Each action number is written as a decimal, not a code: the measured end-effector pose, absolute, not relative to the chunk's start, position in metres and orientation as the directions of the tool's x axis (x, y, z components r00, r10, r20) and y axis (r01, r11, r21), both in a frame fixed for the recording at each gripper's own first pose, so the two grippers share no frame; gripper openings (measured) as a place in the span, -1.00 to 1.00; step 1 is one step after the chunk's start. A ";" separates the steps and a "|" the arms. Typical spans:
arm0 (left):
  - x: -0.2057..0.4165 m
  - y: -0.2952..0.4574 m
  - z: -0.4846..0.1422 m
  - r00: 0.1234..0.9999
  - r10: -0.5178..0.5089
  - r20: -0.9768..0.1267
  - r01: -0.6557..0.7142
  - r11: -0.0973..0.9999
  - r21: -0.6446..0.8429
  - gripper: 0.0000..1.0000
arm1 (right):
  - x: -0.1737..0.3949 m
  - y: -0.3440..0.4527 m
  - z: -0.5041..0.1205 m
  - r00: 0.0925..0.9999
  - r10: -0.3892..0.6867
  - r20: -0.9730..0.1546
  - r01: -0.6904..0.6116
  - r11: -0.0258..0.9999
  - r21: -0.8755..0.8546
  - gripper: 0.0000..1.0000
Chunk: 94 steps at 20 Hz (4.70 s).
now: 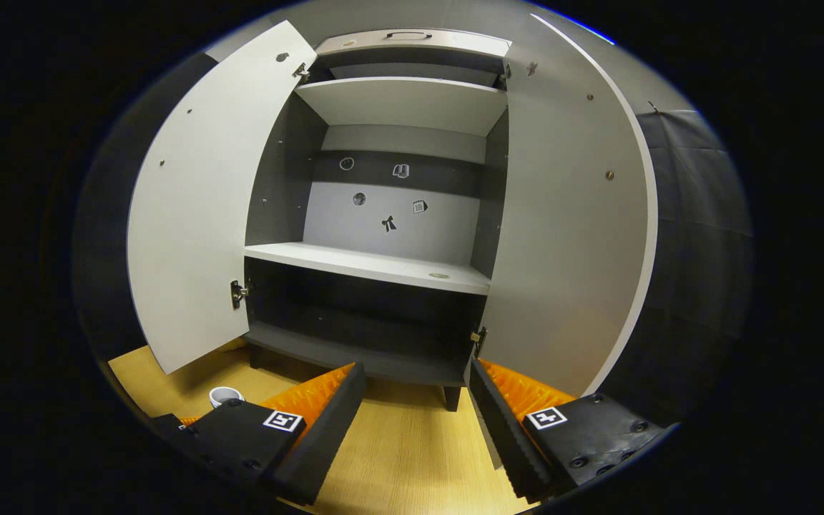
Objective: Grasp the bottle in the cabinet with the left hand and place it on the coaster, then close the right door with the right hand and the left door with the left hand.
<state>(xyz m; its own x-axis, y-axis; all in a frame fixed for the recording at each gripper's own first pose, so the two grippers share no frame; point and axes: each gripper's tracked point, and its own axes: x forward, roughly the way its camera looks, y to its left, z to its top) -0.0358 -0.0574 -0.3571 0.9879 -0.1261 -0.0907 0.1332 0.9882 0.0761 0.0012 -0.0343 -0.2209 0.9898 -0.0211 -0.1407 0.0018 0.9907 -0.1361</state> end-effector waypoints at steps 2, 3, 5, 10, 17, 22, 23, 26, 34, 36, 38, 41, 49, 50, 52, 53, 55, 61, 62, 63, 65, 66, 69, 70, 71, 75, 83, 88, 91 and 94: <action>-0.038 -0.057 -0.366 0.987 -0.121 -0.104 0.128 0.990 0.062 0.50 | -0.001 -0.036 -0.223 0.990 -0.024 -0.137 0.005 0.991 -0.136 0.95; -0.039 -0.057 -0.373 0.985 -0.121 -0.120 0.128 0.991 0.049 0.51 | -0.003 -0.037 -0.225 0.990 -0.028 -0.142 0.008 0.990 -0.141 0.95; -0.043 -0.056 -0.368 0.989 -0.120 -0.089 0.125 0.991 0.044 0.54 | -0.006 -0.040 -0.229 0.988 -0.035 -0.151 0.012 0.988 -0.152 0.95; -0.043 -0.058 -0.366 0.988 -0.134 -0.075 0.140 0.987 0.078 0.73 | -0.009 -0.041 -0.232 0.986 -0.047 -0.162 0.022 0.988 -0.155 0.95; -0.038 -0.067 -0.322 0.986 -0.164 -0.030 0.166 0.982 0.091 0.92 | -0.013 -0.039 -0.206 0.989 -0.043 -0.143 0.022 0.989 -0.145 0.95; -0.039 -0.071 -0.245 0.983 -0.185 0.016 0.182 0.975 0.124 0.91 | -0.027 -0.059 -0.160 0.986 -0.083 -0.144 0.064 0.989 -0.132 0.96; -0.040 -0.075 -0.230 0.977 -0.212 0.015 0.209 0.971 0.114 0.91 | -0.032 -0.061 -0.150 0.984 -0.092 -0.155 0.074 0.990 -0.121 0.95; -0.050 -0.078 -0.183 0.962 -0.273 -0.018 0.274 0.954 0.120 0.91 | -0.053 -0.055 -0.117 0.978 -0.086 -0.192 0.077 0.996 -0.051 0.95; -0.076 -0.057 -0.085 0.924 -0.382 -0.001 0.381 0.922 0.074 0.91 | -0.095 -0.124 -0.033 0.941 -0.330 -0.074 0.322 0.941 -0.101 0.94; -0.077 -0.053 -0.067 0.926 -0.377 0.001 0.377 0.926 0.037 0.92 | -0.098 -0.157 -0.028 0.920 -0.387 -0.061 0.379 0.919 -0.110 0.94; -0.076 -0.048 -0.053 0.929 -0.370 0.004 0.370 0.929 -0.009 0.92 | -0.094 -0.188 -0.025 0.904 -0.423 -0.064 0.418 0.905 -0.078 0.94; -0.070 -0.029 -0.039 0.954 -0.300 0.013 0.300 0.954 0.022 0.92 | -0.079 -0.225 -0.015 0.905 -0.422 -0.051 0.423 0.906 0.001 0.95; -0.062 -0.014 -0.023 0.998 -0.054 0.028 0.055 0.998 -0.032 0.92 | -0.004 -0.256 0.001 0.967 -0.255 -0.001 0.255 0.967 0.007 0.94; -0.062 -0.011 -0.022 0.999 -0.021 0.032 0.022 1.000 -0.019 0.92 | 0.002 -0.250 0.000 0.976 -0.218 -0.004 0.218 0.976 0.009 0.94; -0.065 -0.010 -0.023 0.999 0.020 0.033 -0.019 0.999 -0.034 0.92 | 0.007 -0.249 0.000 0.983 -0.183 0.021 0.183 0.983 -0.013 0.87; -0.065 -0.013 -0.024 0.999 0.027 0.031 -0.025 0.998 -0.057 0.92 | 0.004 -0.247 0.002 0.985 -0.168 0.030 0.168 0.986 -0.019 0.85; -0.065 -0.013 -0.029 0.999 0.041 0.020 -0.039 0.995 -0.097 0.92 | 0.005 -0.244 0.002 0.990 -0.139 0.037 0.140 0.990 -0.016 0.86; -0.057 0.009 -0.033 0.996 0.085 0.020 -0.084 0.994 -0.065 0.92 | 0.005 -0.221 0.000 0.996 -0.087 0.026 0.087 0.996 0.003 0.85; -0.056 0.013 -0.033 0.996 0.084 0.017 -0.083 0.995 -0.054 0.93 | 0.004 -0.213 0.000 0.997 -0.075 0.025 0.075 0.997 -0.003 0.85; -0.054 0.016 -0.034 0.997 0.080 0.013 -0.080 0.996 -0.047 0.93 | 0.005 -0.204 -0.001 0.998 -0.059 0.023 0.059 0.998 -0.005 0.85; -0.054 0.021 -0.034 0.997 0.071 0.008 -0.071 0.996 -0.045 0.92 | 0.006 -0.177 -0.004 1.000 -0.012 0.012 0.012 1.000 -0.001 0.85; -0.053 0.024 -0.034 0.998 0.065 0.008 -0.064 0.997 -0.048 0.92 | 0.009 -0.164 -0.004 1.000 0.011 0.005 -0.011 1.000 0.002 0.85; -0.056 0.036 -0.034 0.998 0.059 0.006 -0.059 0.997 -0.046 0.92 | 0.021 -0.124 -0.005 0.998 0.068 -0.001 -0.068 0.998 -0.002 0.85; -0.058 0.042 -0.034 0.998 0.063 0.006 -0.062 0.997 -0.041 0.92 | 0.026 -0.111 -0.006 0.996 0.085 0.001 -0.085 0.996 -0.007 0.85; -0.061 0.048 -0.035 0.998 0.068 0.005 -0.068 0.997 -0.035 0.92 | 0.034 -0.096 -0.006 0.995 0.104 0.004 -0.104 0.995 -0.010 0.86; -0.075 0.080 -0.030 0.994 0.113 0.012 -0.113 0.994 -0.002 0.93 | 0.066 -0.046 -0.009 0.990 0.142 0.011 -0.142 0.990 -0.006 0.86; -0.100 0.155 -0.030 0.973 0.230 0.006 -0.230 0.973 -0.002 0.92 | 0.101 -0.020 -0.009 0.995 0.089 0.051 -0.086 0.994 -0.061 0.86; -0.119 0.182 -0.027 0.965 0.261 0.017 -0.261 0.965 0.013 0.92 | 0.121 -0.006 -0.016 0.998 0.048 0.051 -0.046 0.998 -0.044 0.85; -0.120 0.194 -0.020 0.967 0.254 0.024 -0.255 0.966 0.035 0.92 | 0.133 -0.003 -0.016 0.998 0.010 0.059 -0.007 0.998 -0.056 0.86; -0.120 0.198 -0.012 0.976 0.216 0.041 -0.217 0.976 0.021 0.92 | 0.145 0.002 -0.018 0.998 -0.037 0.051 0.040 0.997 -0.064 0.85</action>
<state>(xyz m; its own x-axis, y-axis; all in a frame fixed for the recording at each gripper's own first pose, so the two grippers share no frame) -0.1198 0.1981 -0.0116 0.9755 0.2161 0.0410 -0.2171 0.9759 0.0214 0.1448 0.0017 -0.0178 0.9980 -0.0369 0.0511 0.0402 0.9971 -0.0642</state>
